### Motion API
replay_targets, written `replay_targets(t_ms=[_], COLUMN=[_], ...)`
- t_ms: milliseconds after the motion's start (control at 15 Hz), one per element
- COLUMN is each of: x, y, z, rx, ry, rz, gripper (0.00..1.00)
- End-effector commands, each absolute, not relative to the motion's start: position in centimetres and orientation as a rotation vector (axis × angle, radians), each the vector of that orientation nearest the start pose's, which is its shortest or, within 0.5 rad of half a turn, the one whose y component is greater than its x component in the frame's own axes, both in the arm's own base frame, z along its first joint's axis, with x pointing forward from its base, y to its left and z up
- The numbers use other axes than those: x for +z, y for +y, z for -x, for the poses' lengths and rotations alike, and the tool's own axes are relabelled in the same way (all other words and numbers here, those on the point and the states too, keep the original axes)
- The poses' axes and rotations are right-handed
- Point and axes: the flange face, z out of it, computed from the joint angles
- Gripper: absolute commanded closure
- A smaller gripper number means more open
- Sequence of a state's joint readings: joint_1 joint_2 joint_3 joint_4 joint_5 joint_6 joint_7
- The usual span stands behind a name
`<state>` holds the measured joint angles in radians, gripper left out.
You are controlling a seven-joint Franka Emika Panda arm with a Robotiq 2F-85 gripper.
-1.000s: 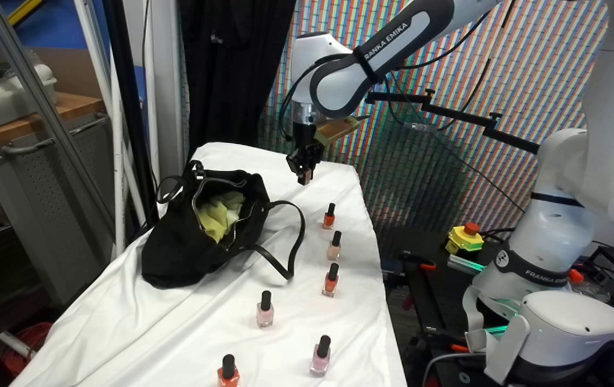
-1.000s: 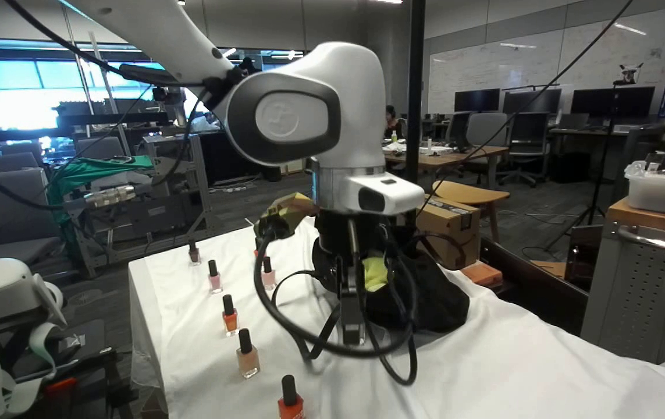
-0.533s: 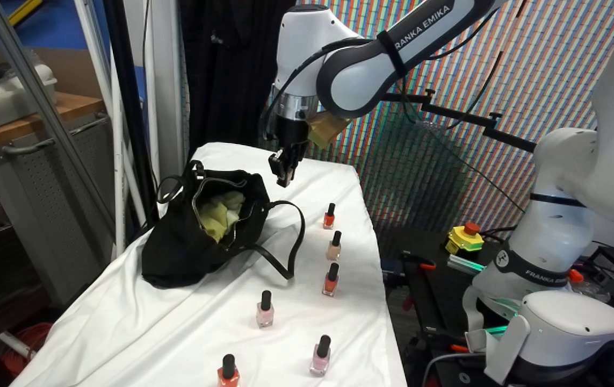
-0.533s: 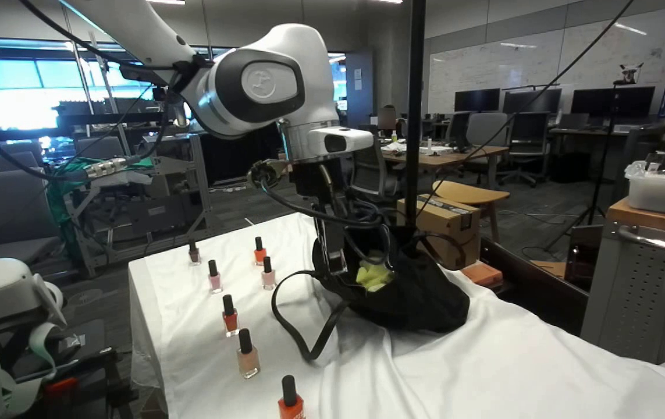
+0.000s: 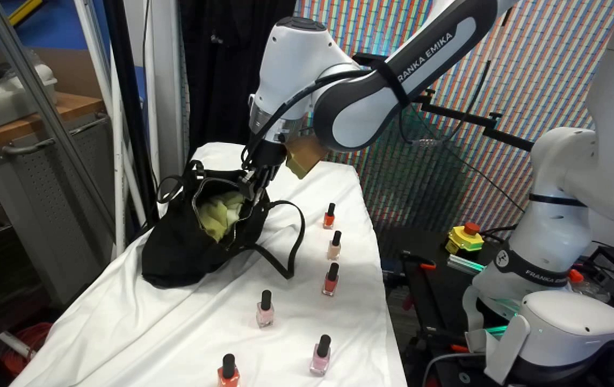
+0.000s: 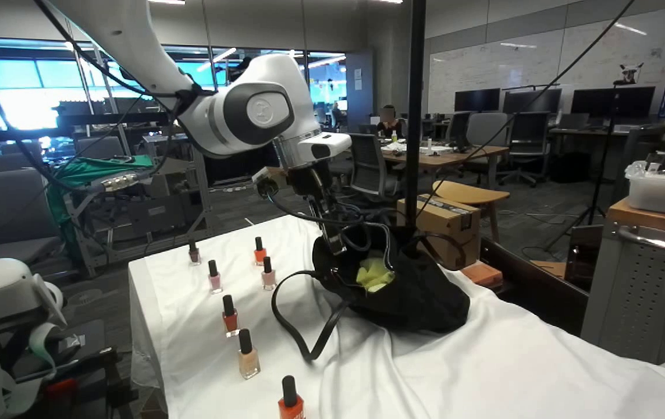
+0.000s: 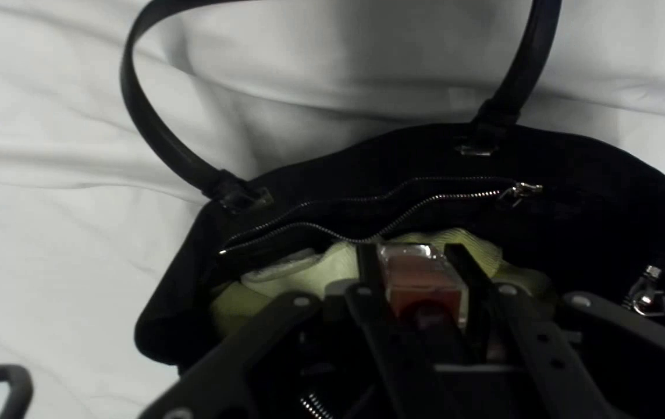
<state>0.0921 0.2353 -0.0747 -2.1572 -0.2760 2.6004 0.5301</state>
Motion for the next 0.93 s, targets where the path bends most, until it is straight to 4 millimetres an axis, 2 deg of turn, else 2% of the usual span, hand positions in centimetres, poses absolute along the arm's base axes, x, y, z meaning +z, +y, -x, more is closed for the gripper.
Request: replay_targets(t_ms=[0, 267, 600, 667, 733, 867], x=[29.9, 28.4, 27.6, 27.4, 27.3, 27.2], y=[2.9, 3.7, 3.5, 3.3, 3.2, 2.7], z=[-60.6, -62.4, -64.1, -64.3, -64.4, -64.3], rx=[-0.525, -0.582, -0.626, -0.635, -0.635, -0.646], ry=[0.496, 0.545, 0.625, 0.638, 0.646, 0.661], rz=[3.182, 3.159, 3.137, 3.136, 3.137, 3.135], gripper=[0.84, 0.84, 0.84, 0.34, 0.34, 0.22])
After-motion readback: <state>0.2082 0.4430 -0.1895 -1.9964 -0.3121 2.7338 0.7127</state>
